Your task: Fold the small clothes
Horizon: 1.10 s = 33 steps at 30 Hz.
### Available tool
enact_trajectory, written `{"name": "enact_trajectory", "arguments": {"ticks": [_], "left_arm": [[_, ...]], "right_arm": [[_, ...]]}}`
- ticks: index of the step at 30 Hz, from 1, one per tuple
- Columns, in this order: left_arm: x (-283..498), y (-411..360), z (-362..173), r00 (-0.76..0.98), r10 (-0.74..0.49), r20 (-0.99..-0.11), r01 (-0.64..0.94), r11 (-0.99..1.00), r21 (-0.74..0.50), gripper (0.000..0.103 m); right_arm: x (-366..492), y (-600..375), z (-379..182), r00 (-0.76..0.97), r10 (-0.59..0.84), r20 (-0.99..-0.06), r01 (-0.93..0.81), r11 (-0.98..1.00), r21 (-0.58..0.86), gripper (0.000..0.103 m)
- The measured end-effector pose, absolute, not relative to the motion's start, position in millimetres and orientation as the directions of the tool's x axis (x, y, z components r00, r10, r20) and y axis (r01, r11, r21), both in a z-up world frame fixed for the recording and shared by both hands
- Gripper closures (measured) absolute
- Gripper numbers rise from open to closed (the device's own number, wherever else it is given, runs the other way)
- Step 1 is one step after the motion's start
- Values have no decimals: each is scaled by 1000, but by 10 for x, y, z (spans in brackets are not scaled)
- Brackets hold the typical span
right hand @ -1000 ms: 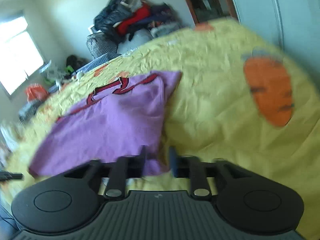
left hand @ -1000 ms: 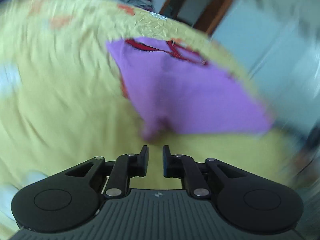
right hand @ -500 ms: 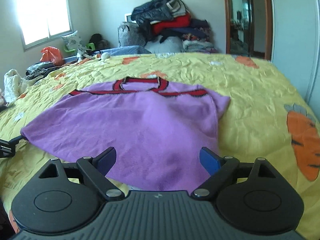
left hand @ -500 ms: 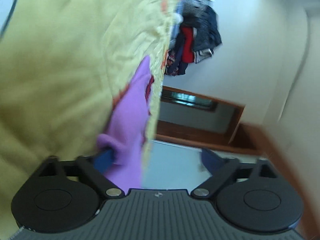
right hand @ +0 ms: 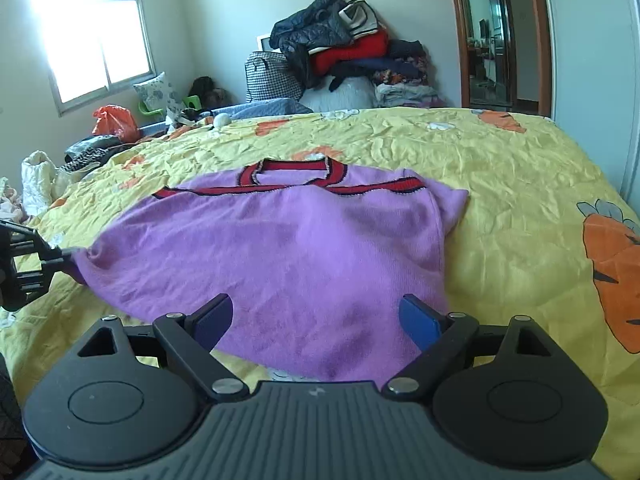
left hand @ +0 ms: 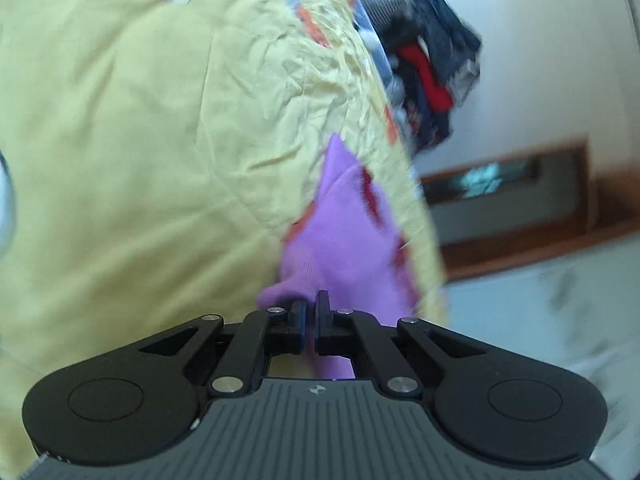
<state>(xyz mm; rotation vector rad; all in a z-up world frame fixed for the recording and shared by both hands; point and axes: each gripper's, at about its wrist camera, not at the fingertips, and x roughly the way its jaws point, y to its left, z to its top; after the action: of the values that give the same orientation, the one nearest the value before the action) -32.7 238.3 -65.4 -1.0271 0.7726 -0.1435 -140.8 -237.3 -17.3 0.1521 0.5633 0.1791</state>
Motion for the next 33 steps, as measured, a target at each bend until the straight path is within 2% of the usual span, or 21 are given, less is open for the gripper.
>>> {"name": "enact_trajectory", "arguments": {"ticks": [3,4,7,9,10,11,12,13,14,17,20,21,22,24,25,30,33], "left_arm": [[-495,2382,-689,677,-419,-605,-225,666,-712,96],[-574,2395,-689,667,-405,-625,-219,695,-684,99],[-711,2521,-623,644,-399,-653,-205,731,-650,102],[-764,2638,-574,667,-396,-631,-210,713,-669,99],[-719,2687,-528,667,-415,-619,-195,705,-682,94],[-697,2730,-496,673,-440,-595,-175,687,-705,80],[-664,2752,-451,692,-456,-559,-158,660,-734,71],[-605,2739,-404,705,-478,-524,-125,643,-756,52],[-544,2676,-337,708,-503,-496,-79,642,-763,41],[-325,2367,-199,698,-550,-458,36,667,-744,40],[-59,2002,-211,675,-544,-499,86,729,-679,38],[43,1865,-253,671,-505,-543,87,781,-618,38],[95,1759,-301,665,-453,-593,66,827,-558,43],[65,1636,-359,683,-381,-623,87,889,-449,42],[14,1591,-355,689,-327,-646,73,919,-387,48],[-465,1541,-408,740,-226,-634,68,962,-263,52],[-657,1538,-391,744,-198,-638,57,970,-235,51]], "right_arm": [[-1407,-2318,-140,823,225,-522,-142,970,195,12],[-1404,-2299,-130,821,235,-521,-149,968,201,12],[-1379,-2205,-104,815,248,-524,-170,966,193,12],[-1356,-2130,-87,815,249,-523,-184,968,173,12],[-1341,-2093,-79,817,250,-520,-191,968,165,12],[-1316,-2056,-74,819,247,-518,-197,969,151,12],[-1287,-2028,-78,823,233,-518,-192,972,132,12],[-1247,-2014,-87,829,206,-519,-175,979,109,12],[-1202,-2017,-106,831,187,-523,-160,982,96,12],[-1047,-2059,-176,814,210,-541,-162,977,136,12],[-896,-1976,-242,794,230,-563,-193,973,125,12],[-834,-1948,-274,789,220,-574,-193,975,107,12],[-761,-1934,-322,779,220,-587,-202,974,97,11],[-630,-1937,-421,755,204,-623,-203,976,74,10],[-588,-1951,-470,748,198,-634,-211,976,57,10],[-491,-2032,-572,727,190,-660,-239,971,15,7],[-536,-1996,-509,720,169,-673,-212,977,18,7]]}}
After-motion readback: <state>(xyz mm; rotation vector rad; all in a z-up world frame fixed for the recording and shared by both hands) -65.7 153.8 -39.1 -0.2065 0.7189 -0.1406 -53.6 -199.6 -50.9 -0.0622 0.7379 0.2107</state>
